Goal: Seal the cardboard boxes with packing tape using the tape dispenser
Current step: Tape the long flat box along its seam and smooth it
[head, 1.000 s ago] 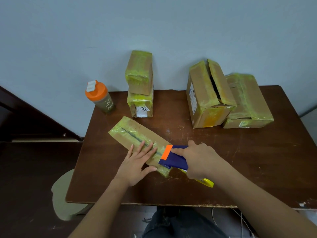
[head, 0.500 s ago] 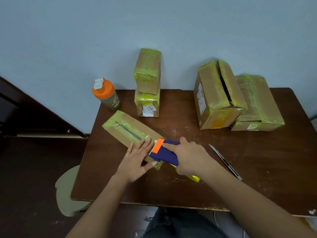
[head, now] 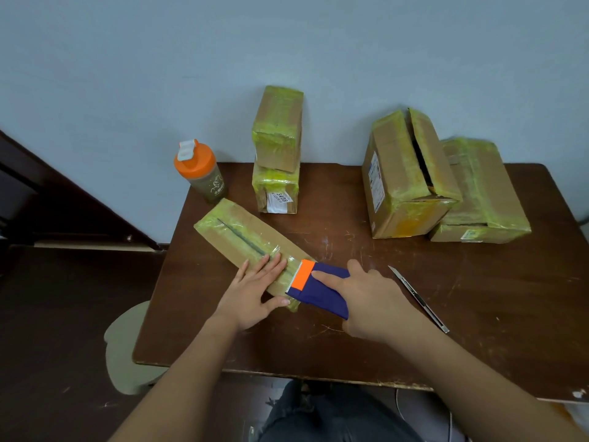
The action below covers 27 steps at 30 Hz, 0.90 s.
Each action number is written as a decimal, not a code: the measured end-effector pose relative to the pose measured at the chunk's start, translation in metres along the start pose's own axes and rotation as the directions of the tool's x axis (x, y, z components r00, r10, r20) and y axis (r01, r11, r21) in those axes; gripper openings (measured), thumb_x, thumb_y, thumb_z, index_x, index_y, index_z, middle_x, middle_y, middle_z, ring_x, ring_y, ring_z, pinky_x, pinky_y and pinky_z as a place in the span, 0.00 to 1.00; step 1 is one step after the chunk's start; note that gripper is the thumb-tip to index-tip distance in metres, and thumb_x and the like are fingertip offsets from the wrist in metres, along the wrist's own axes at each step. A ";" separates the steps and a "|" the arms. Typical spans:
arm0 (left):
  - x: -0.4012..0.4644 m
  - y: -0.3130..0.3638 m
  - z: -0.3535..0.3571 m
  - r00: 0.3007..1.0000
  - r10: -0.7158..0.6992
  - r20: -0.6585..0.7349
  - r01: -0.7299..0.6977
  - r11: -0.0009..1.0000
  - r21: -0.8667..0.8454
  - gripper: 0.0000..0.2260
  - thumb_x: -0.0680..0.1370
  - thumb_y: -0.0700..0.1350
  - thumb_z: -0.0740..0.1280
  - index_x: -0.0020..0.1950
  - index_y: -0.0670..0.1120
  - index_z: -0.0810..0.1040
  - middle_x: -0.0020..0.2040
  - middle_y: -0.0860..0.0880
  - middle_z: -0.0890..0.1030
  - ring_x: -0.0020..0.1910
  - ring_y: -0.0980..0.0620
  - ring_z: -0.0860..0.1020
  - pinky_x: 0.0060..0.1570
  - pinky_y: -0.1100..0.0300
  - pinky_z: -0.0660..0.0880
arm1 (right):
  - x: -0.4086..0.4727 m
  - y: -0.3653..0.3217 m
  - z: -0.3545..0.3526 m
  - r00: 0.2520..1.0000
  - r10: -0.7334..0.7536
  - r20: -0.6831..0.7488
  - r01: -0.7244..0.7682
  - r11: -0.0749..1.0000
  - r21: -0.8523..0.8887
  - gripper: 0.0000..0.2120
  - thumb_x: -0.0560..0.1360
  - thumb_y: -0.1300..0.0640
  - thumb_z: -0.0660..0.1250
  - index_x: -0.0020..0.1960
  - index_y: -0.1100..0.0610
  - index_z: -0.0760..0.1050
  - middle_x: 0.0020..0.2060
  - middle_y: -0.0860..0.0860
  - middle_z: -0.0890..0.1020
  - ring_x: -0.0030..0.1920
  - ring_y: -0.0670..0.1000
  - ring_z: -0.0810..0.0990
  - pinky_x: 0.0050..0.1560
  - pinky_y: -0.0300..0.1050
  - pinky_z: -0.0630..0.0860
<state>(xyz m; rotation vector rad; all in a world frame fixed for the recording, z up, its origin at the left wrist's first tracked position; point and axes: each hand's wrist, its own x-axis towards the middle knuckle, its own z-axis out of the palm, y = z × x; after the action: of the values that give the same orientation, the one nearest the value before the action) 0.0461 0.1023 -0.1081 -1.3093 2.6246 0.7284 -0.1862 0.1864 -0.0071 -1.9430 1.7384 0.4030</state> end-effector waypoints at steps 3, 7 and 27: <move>-0.001 -0.001 0.000 1.000 -0.002 0.000 0.002 1.000 0.021 0.37 0.71 0.72 0.47 0.78 0.60 0.43 0.77 0.62 0.43 0.76 0.62 0.38 0.73 0.55 0.33 | -0.006 0.004 0.003 1.000 0.001 0.006 -0.001 1.000 0.006 0.45 0.74 0.48 0.72 0.78 0.37 0.43 0.71 0.55 0.59 0.64 0.59 0.70 0.58 0.52 0.75; -0.001 0.001 0.000 1.000 -0.005 0.001 0.005 0.999 0.034 0.38 0.70 0.73 0.45 0.77 0.61 0.42 0.77 0.61 0.43 0.76 0.61 0.38 0.73 0.55 0.33 | -0.013 0.006 0.007 1.000 -0.012 -0.011 0.012 1.000 0.029 0.45 0.73 0.46 0.71 0.78 0.37 0.43 0.71 0.55 0.60 0.64 0.58 0.71 0.58 0.51 0.75; -0.005 0.020 0.007 0.992 0.128 -0.008 -0.123 0.966 0.226 0.30 0.78 0.62 0.37 0.78 0.53 0.37 0.78 0.57 0.37 0.75 0.59 0.34 0.76 0.52 0.40 | -0.021 0.018 0.026 1.000 0.024 -0.008 -0.023 0.997 0.079 0.45 0.72 0.45 0.71 0.78 0.38 0.45 0.68 0.54 0.63 0.60 0.57 0.73 0.57 0.49 0.74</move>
<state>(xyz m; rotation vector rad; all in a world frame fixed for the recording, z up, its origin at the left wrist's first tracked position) 0.0328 0.1195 -0.1056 -1.1046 2.7313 0.4163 -0.2037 0.2168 -0.0209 -1.8734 1.7569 0.3298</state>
